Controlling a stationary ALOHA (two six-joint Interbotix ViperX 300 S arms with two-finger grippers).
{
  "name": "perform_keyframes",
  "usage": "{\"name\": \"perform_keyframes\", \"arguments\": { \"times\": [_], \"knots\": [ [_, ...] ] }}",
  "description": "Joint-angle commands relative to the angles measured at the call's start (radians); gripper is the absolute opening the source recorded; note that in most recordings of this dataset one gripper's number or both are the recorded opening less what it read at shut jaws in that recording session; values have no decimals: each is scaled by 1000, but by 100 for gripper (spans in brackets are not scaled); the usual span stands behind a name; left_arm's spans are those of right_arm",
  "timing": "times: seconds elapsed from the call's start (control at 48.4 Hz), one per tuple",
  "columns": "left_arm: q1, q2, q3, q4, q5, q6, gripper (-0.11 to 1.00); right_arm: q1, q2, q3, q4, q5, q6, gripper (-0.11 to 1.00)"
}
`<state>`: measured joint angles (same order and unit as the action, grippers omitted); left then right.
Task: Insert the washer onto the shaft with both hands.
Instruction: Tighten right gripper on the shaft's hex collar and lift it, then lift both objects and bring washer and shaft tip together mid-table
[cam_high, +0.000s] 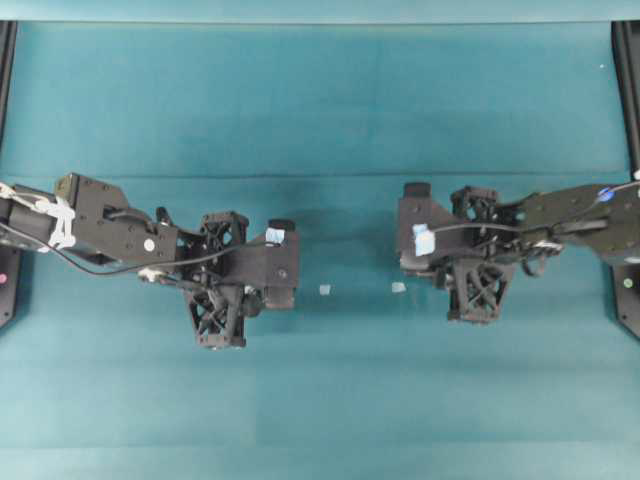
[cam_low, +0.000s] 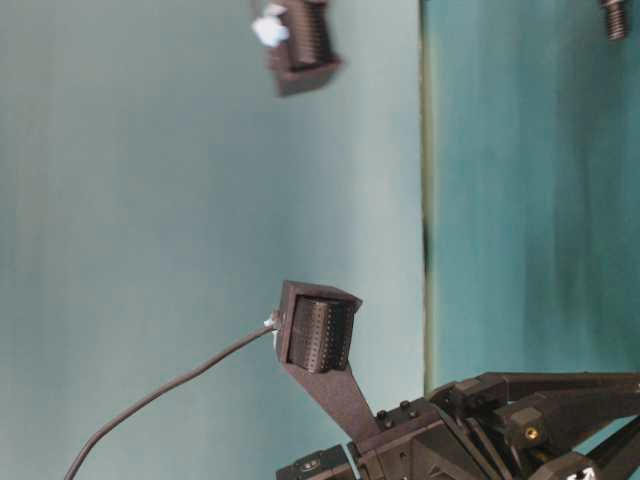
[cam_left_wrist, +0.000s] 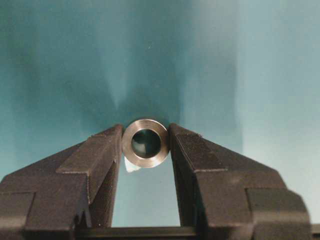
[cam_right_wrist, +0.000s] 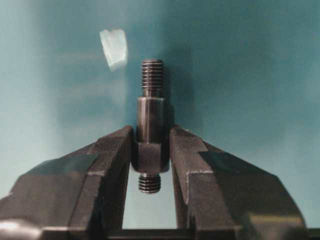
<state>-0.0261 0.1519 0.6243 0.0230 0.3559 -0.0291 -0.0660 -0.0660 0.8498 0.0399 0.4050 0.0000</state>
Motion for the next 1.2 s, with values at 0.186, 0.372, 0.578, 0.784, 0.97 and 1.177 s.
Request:
{"name": "perform_keyframes", "arguments": {
  "times": [0.186, 0.372, 0.578, 0.784, 0.97, 1.177],
  "knots": [
    [-2, -12, -5, 0, 0, -5, 37, -2, -64, 9, 3, -28, 3, 0],
    [0, -58, 3, 0, -31, -6, 37, 5, -89, 37, 34, -103, 6, 0],
    [-2, -143, 54, 3, -150, -5, 37, 21, -132, 109, 60, -272, 11, 0],
    [-3, -222, 132, 3, -348, 3, 37, 26, -192, 189, 61, -436, 48, 0],
    [-8, -275, 212, 3, -584, -14, 37, 55, -235, 247, 60, -580, 95, 0],
    [-20, -290, 236, 3, -741, -17, 37, 118, -236, 284, 60, -692, 112, 0]
  ]
}}
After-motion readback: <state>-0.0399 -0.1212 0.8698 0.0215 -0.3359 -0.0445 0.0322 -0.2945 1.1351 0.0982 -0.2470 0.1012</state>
